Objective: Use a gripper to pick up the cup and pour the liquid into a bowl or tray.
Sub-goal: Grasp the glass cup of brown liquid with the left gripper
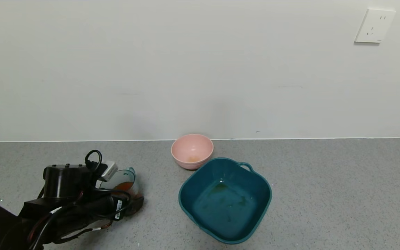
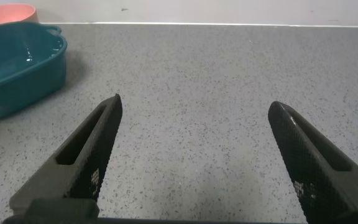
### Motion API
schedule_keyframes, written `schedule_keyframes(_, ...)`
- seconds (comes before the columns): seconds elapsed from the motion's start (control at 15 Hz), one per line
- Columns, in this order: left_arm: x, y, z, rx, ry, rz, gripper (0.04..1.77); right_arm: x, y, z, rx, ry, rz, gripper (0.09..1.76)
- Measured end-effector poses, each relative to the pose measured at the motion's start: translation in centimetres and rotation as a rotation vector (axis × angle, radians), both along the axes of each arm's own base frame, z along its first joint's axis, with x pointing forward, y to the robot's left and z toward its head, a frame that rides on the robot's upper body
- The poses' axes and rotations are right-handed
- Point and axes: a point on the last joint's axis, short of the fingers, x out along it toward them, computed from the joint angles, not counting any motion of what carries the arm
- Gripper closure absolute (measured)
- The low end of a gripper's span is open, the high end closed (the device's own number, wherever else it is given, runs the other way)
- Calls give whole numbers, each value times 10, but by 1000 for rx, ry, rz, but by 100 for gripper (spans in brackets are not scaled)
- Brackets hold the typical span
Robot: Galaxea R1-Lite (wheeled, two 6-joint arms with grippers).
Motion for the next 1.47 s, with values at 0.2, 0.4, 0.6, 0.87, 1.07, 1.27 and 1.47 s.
schedule_keyframes(0.2, 1, 0, -5, -8, -106, 0, 9, 0, 0, 0, 0, 0, 0, 14)
schedule_keyframes(0.4, 0, 0, -15, -12, -181, -3, 9, 0, 0, 0, 0, 0, 0, 14)
schedule_keyframes(0.6, -5, 1, -29, 2, -142, -10, 9, 0, 0, 0, 0, 0, 0, 14)
schedule_keyframes(0.87, -7, 1, -34, 4, -119, -10, 9, 0, 0, 0, 0, 0, 0, 14)
schedule_keyframes(1.07, -8, 1, -35, 4, -117, -10, 9, 0, 0, 0, 0, 0, 0, 14)
schedule_keyframes(1.27, -9, 1, -35, 7, -114, -12, 34, 0, 0, 0, 0, 0, 0, 14)
schedule_keyframes(1.47, -8, 1, -33, 1, -132, -7, 57, 0, 0, 0, 0, 0, 0, 14)
